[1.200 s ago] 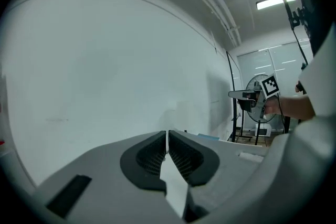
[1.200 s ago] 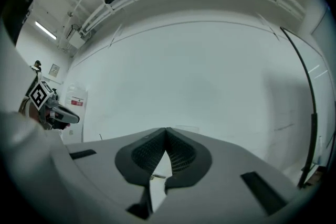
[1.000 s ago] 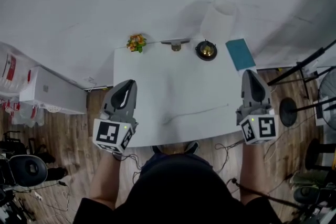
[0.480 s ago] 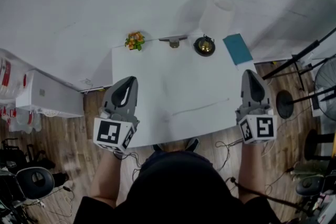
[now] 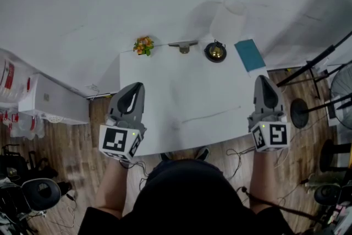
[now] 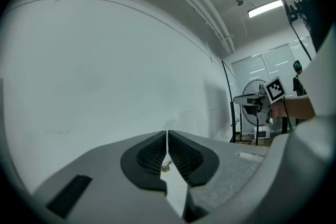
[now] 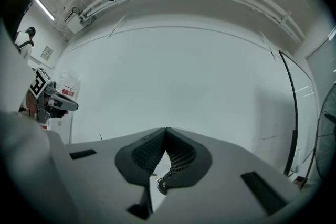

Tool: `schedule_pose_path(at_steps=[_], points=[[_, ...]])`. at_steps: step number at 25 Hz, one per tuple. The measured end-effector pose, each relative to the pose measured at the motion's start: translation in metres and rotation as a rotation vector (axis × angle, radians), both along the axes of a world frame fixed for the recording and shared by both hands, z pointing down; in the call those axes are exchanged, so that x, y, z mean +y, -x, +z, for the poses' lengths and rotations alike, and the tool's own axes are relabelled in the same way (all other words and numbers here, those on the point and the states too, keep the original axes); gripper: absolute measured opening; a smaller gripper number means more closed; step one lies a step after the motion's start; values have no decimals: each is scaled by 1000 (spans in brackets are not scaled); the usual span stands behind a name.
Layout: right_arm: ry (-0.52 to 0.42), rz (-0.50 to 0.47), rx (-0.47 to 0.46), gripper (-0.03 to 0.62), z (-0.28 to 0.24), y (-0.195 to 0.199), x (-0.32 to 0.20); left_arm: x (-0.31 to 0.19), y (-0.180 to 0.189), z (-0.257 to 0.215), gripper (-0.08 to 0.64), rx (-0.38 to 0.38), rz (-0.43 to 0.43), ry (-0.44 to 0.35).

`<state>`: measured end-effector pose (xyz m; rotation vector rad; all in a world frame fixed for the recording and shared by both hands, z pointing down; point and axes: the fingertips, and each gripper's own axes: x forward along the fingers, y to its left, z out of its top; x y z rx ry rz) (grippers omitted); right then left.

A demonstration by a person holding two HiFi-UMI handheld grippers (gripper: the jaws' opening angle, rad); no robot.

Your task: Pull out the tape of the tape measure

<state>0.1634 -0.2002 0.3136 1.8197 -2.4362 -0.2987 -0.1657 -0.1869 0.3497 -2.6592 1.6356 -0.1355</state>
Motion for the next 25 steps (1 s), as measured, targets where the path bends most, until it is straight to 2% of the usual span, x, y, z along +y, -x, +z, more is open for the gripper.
schedule_pose_path(at_steps=[25], points=[[10,-23,1,5,7,-5,-1,4,-7,8,12,-6,-17,18]])
